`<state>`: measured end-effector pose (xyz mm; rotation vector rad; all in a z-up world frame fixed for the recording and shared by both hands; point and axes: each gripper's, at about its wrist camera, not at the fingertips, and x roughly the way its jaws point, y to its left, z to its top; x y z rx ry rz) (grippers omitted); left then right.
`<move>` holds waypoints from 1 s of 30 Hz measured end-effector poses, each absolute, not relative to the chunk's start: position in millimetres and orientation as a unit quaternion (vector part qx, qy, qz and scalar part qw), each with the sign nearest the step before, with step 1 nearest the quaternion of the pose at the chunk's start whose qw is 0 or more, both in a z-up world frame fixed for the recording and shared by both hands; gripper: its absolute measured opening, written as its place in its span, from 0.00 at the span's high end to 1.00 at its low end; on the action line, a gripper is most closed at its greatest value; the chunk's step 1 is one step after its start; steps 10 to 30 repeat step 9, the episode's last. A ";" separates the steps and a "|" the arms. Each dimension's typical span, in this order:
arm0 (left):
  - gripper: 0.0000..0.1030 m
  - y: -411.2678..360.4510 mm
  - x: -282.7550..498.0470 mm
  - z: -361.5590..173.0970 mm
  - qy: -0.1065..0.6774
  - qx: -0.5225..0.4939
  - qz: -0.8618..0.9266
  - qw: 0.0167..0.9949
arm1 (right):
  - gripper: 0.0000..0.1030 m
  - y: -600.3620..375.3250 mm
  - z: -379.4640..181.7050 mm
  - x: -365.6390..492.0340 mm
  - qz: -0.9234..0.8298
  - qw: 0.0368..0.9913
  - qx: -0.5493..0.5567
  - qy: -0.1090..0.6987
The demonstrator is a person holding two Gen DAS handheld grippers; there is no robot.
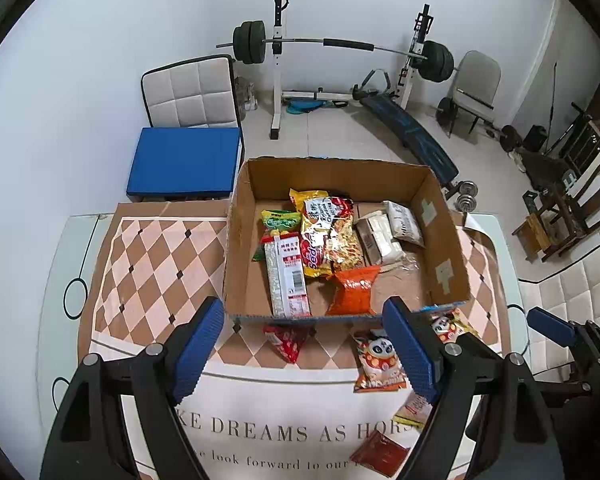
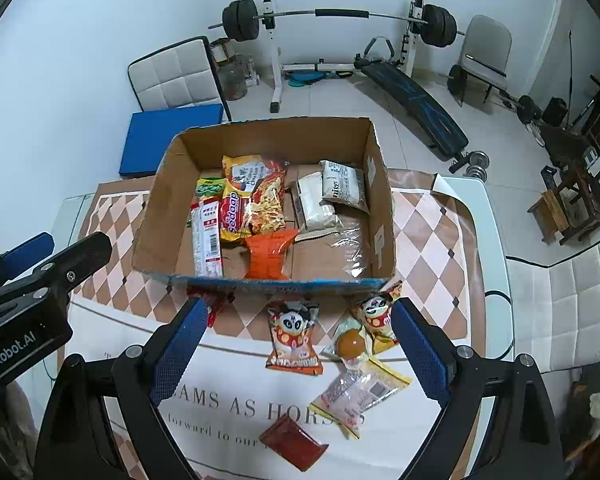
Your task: Organize snacks
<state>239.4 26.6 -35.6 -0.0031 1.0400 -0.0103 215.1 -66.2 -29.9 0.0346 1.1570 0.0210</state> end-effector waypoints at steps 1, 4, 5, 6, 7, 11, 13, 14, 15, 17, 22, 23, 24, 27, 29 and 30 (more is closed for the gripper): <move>0.21 26.7 234.9 -34.8 0.495 0.000 -0.004 0.869 | 0.08 -66.6 -28.7 211.3 0.010 0.838 0.016 0.546; 0.21 26.6 221.3 -35.7 0.493 0.001 -0.002 0.870 | 0.08 -70.5 -30.0 198.1 0.011 0.834 0.028 0.551; 0.21 26.7 216.9 -37.6 0.494 0.002 -0.001 0.869 | 0.08 -72.7 -32.2 193.1 0.010 0.831 0.031 0.555; 0.21 26.5 212.3 -40.5 0.497 0.004 0.000 0.868 | 0.08 -75.0 -34.8 188.1 0.009 0.828 0.036 0.559; 0.21 26.4 208.2 -43.0 0.498 0.005 0.001 0.867 | 0.08 -76.8 -37.4 184.5 0.009 0.825 0.041 0.563; 0.21 26.0 199.5 -51.7 0.506 0.005 0.003 0.862 | 0.08 -82.8 -46.3 173.2 0.006 0.817 0.054 0.574; 0.21 26.0 199.5 -51.7 0.506 0.005 0.003 0.862 | 0.08 -82.8 -46.3 173.2 0.006 0.817 0.054 0.574; 0.21 26.0 199.5 -51.7 0.506 0.005 0.003 0.862 | 0.08 -82.8 -46.3 173.2 0.006 0.817 0.054 0.574; 0.21 26.0 199.5 -51.7 0.506 0.005 0.003 0.862 | 0.08 -82.8 -46.3 173.2 0.006 0.817 0.054 0.574; 0.21 26.0 199.5 -51.7 0.506 0.005 0.003 0.862 | 0.08 -82.8 -46.3 173.2 0.006 0.817 0.054 0.574; 0.21 26.0 199.5 -51.7 0.506 0.005 0.003 0.862 | 0.08 -82.8 -46.3 173.2 0.006 0.817 0.054 0.574; 0.21 26.0 199.5 -51.7 0.506 0.005 0.003 0.862 | 0.08 -82.8 -46.3 173.2 0.006 0.817 0.054 0.574; 0.21 26.0 199.5 -51.7 0.506 0.005 0.003 0.862 | 0.08 -82.8 -46.3 173.2 0.006 0.817 0.054 0.574; 0.21 26.0 199.5 -51.7 0.506 0.005 0.003 0.862 | 0.08 -82.8 -46.3 173.2 0.006 0.817 0.054 0.574; 0.21 26.0 199.5 -51.7 0.506 0.005 0.003 0.862 | 0.08 -82.8 -46.3 173.2 0.006 0.817 0.054 0.574; 0.21 26.0 199.5 -51.7 0.506 0.005 0.003 0.862 | 0.08 -82.8 -46.3 173.2 0.006 0.817 0.054 0.574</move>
